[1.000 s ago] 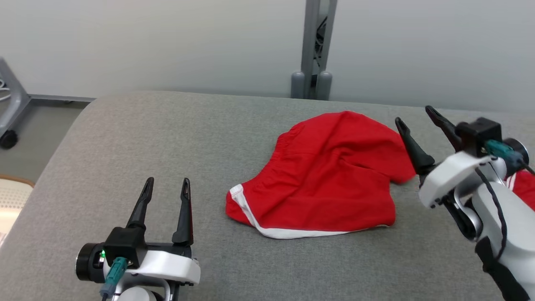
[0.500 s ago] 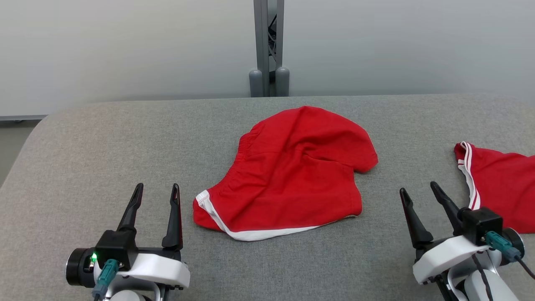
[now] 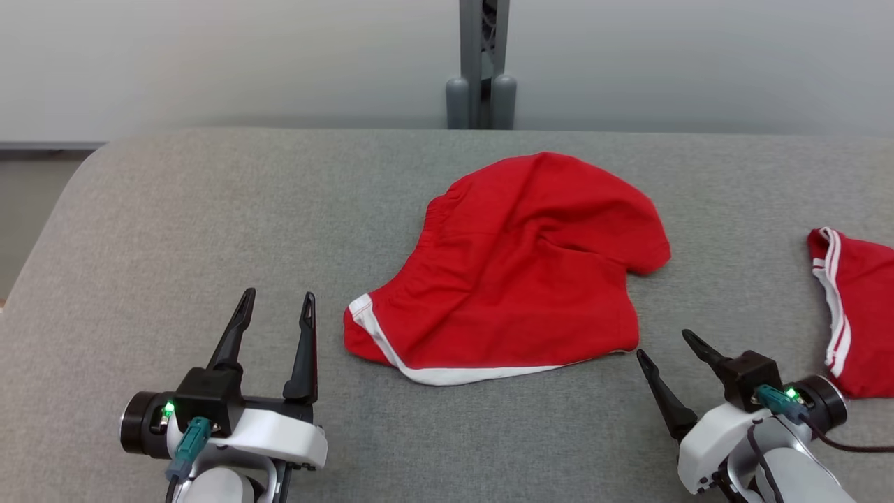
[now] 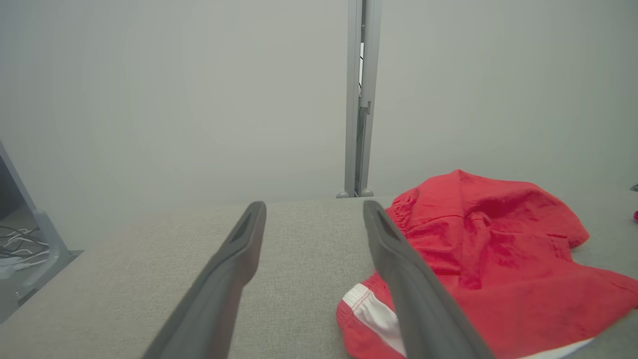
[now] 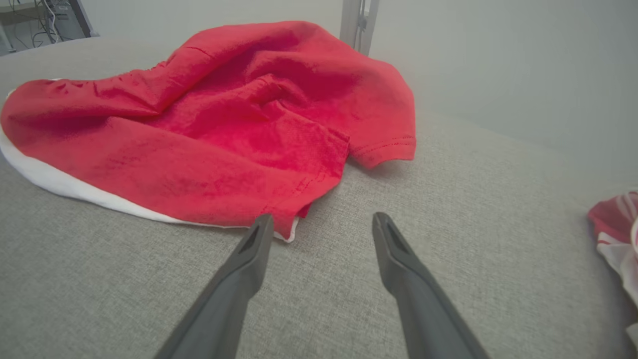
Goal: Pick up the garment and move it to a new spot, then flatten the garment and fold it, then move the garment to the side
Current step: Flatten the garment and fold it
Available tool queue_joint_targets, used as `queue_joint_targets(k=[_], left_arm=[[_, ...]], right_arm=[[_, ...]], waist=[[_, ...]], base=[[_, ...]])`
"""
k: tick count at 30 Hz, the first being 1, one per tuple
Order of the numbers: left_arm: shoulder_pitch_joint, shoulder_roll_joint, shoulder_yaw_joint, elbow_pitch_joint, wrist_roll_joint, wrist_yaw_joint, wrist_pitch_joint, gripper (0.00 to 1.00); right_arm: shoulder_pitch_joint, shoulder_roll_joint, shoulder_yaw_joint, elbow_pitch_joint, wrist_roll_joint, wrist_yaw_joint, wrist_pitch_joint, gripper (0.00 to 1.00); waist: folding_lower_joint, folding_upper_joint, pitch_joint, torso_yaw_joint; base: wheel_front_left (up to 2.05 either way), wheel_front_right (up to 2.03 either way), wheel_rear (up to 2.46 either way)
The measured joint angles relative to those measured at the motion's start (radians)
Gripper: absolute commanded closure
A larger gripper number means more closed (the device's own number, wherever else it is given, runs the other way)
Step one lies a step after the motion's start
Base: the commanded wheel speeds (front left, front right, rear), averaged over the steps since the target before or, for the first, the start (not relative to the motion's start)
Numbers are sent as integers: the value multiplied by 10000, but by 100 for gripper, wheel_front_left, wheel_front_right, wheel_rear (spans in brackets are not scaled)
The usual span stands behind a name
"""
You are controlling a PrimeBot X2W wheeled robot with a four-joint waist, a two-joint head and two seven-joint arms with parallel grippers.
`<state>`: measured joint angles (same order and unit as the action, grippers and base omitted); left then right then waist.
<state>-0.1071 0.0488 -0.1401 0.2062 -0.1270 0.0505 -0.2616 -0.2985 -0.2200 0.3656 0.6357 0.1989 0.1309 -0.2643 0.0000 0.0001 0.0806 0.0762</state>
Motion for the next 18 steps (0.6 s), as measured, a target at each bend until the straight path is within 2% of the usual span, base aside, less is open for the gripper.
queue_joint_targets(k=[5, 10, 18], left_arm=[[-236, 4, -10, -2, 42, -13, 0, 0], [-435, 0, -73, -19, 36, -12, 0, 0], [-493, 0, -109, -38, 23, 13, 0, 0]], right_arm=[[-629, -169, 652, 777, -188, 0, 0, 0], [-966, -165, 878, 1480, -311, 0, 0, 0], [-1258, -173, 1172, 1699, -299, 0, -2, 0]], waist=[[0, 0, 378, 353], [0, 0, 695, 713], [0, 0, 941, 1041]], base=[[0, 0, 0], [0, 0, 0], [0, 0, 0]])
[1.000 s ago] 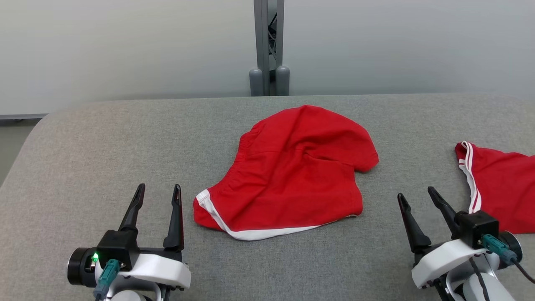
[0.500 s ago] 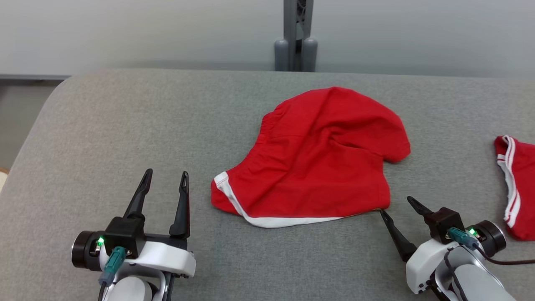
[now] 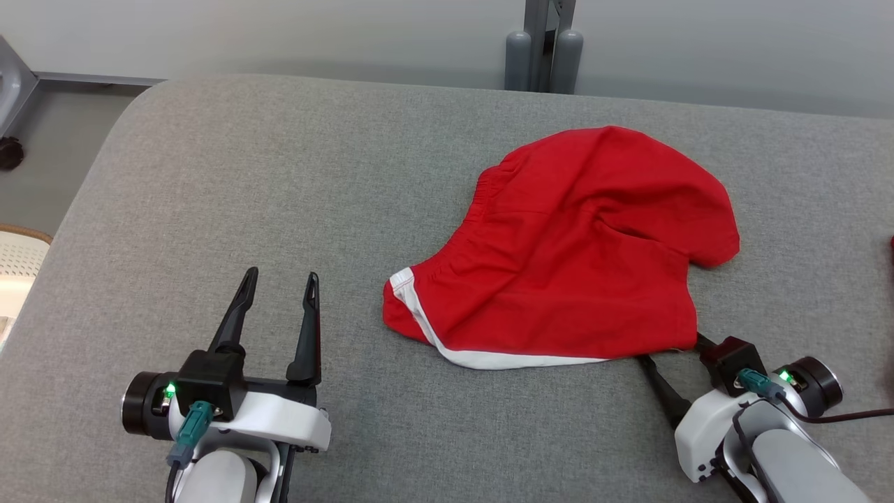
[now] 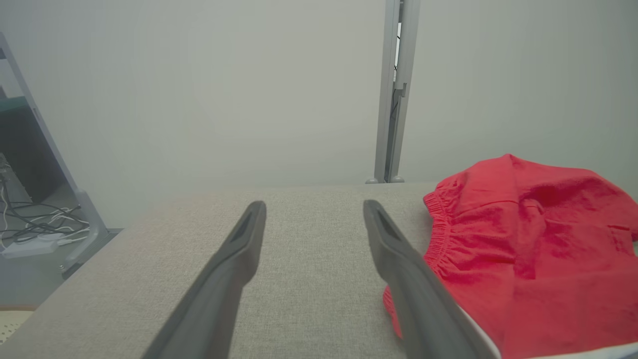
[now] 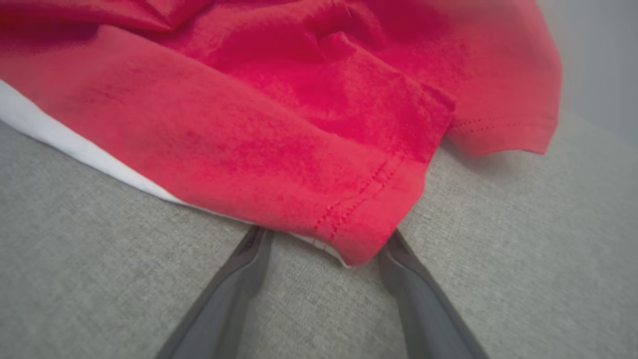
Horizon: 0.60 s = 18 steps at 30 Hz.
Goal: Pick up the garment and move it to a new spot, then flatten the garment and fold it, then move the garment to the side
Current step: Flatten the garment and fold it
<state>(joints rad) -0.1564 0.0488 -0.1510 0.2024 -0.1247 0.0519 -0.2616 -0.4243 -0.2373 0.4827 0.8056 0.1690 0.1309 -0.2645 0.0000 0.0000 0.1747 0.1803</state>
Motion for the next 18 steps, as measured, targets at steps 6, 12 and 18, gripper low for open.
queue_joint_targets(k=[6, 12, 18], left_arm=[[-1, 0, -12, -4, -17, 35, 0, 0], [-10, -2, -77, 8, -77, 79, 0, 0], [-6, 0, -44, 84, -77, 82, 0, 0]], right_arm=[[-58, 21, 121, -69, 75, 0, 0, 0], [-59, -8, 451, -109, 259, 0, 2, 100], [76, -54, 449, -278, 871, 0, 2, 100]], waist=[[0, 0, 7, 4], [0, 0, -38, -90], [0, 0, -240, -183]], base=[[0, 0, 0], [0, 0, 0], [0, 0, 0]])
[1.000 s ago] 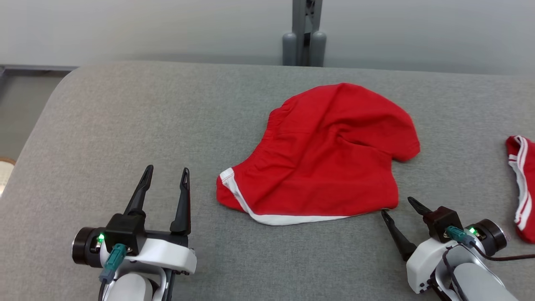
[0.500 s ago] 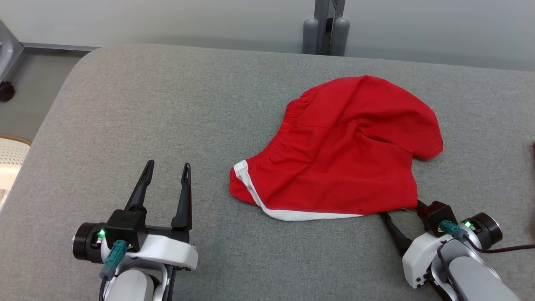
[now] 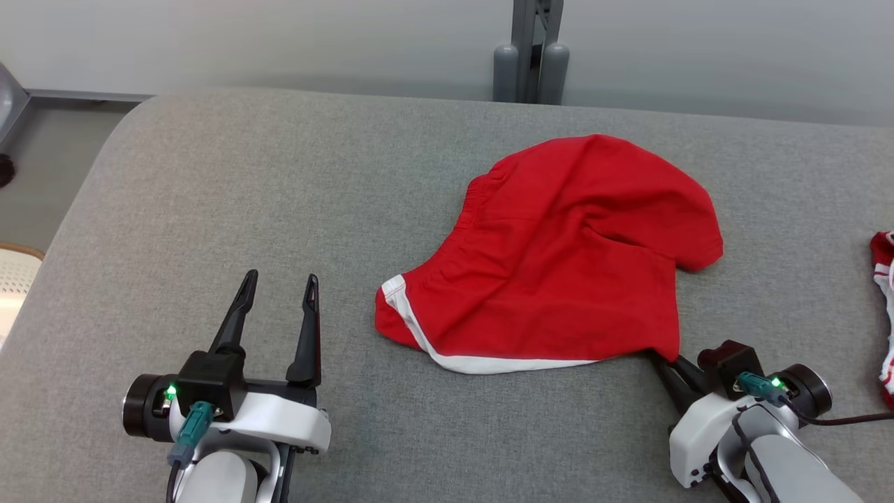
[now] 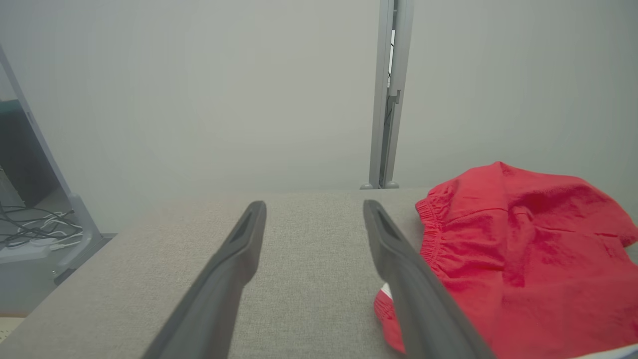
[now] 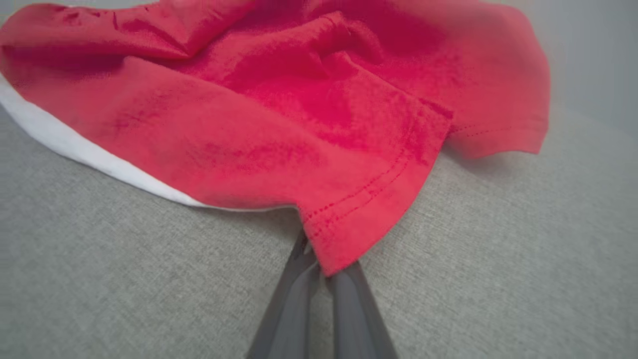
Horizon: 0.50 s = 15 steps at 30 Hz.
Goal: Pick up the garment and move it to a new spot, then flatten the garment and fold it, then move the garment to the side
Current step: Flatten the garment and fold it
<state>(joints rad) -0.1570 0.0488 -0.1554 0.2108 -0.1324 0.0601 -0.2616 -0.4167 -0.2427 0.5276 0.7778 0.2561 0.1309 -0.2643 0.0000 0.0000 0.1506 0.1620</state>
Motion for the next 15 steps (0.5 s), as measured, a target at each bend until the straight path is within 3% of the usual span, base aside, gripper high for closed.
queue_joint_targets(k=[7, 15], left_arm=[[38, 2, 117, 232, 360, -261, 0, 0], [-766, 604, -460, 2665, 876, -1528, 0, 0]], right_arm=[[241, -303, 405, -295, 867, 0, 0, 100], [34, -472, 1181, 138, 1448, 0, -2, 100]], waist=[[0, 0, -307, -286], [0, 0, -342, -854]], base=[[0, 0, 0], [0, 0, 0]])
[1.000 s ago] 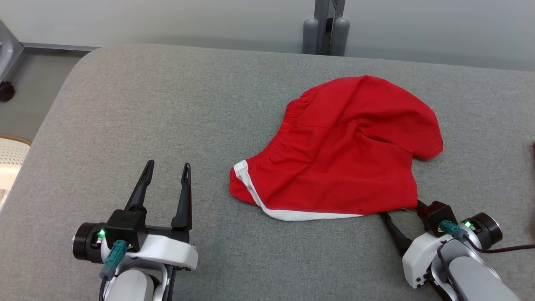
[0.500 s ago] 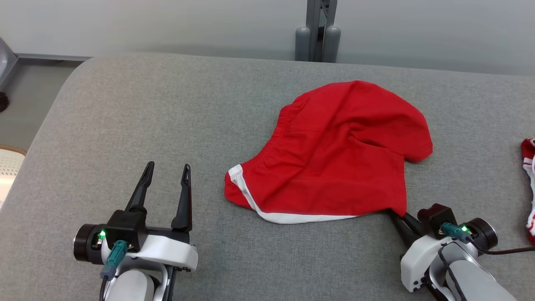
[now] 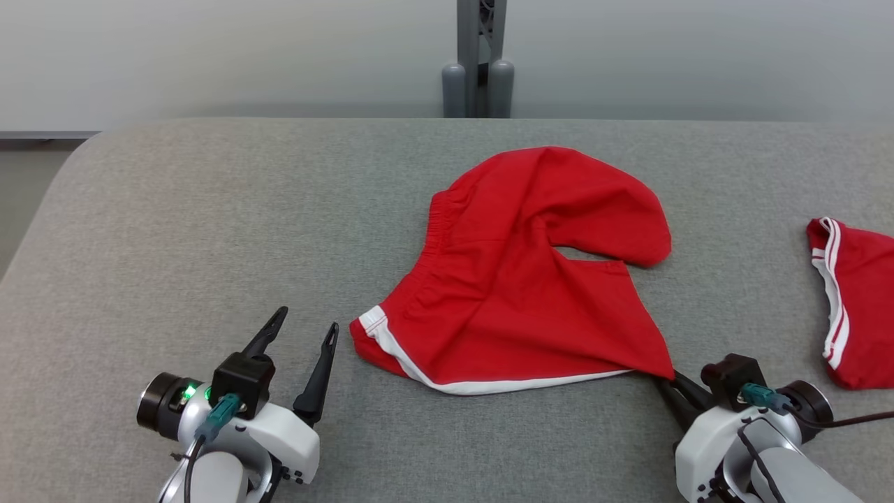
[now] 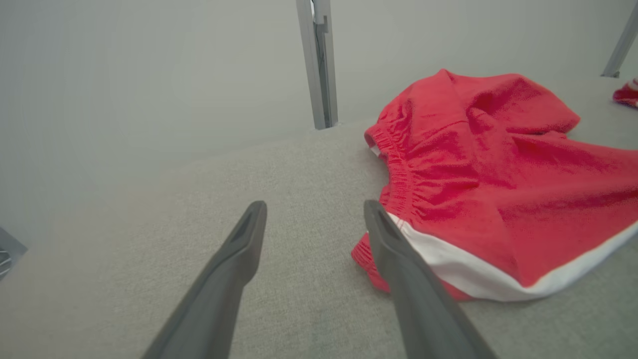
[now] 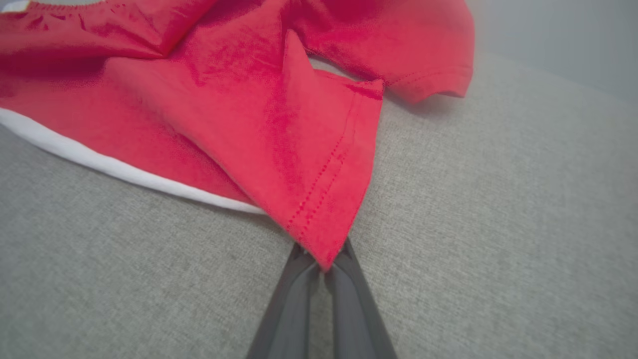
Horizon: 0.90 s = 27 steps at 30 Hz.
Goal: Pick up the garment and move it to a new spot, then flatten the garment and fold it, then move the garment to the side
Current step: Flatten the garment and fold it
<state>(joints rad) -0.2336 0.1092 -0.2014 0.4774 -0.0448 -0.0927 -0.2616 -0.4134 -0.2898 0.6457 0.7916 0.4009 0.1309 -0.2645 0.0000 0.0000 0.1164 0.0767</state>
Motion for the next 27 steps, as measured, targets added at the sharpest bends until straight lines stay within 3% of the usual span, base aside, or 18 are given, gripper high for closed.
queue_joint_targets(k=[5, 11, 14, 27], left_arm=[[-1387, 686, -1622, 1988, 19, -343, -2, 0], [-2965, 1668, -4928, 2876, -1770, -374, 61, 0], [-3606, 2136, -6119, 2955, -2644, -374, 182, 0], [-4905, 2997, -9311, 2685, -5260, -374, 234, 0]], right_arm=[[-460, 84, 537, 134, 261, 0, 2, 100], [-947, 184, 953, 198, 495, 0, 2, 100], [-1065, 201, 1034, 219, 589, 2, 0, 100], [-1131, 203, 1070, 284, 767, 2, -13, 100]], waist=[[0, 0, 209, -315], [1, 0, 617, -666], [0, 0, 797, -793], [0, 0, 973, -819]], base=[[0, 0, 0], [0, 0, 0], [0, 0, 0], [0, 0, 0]])
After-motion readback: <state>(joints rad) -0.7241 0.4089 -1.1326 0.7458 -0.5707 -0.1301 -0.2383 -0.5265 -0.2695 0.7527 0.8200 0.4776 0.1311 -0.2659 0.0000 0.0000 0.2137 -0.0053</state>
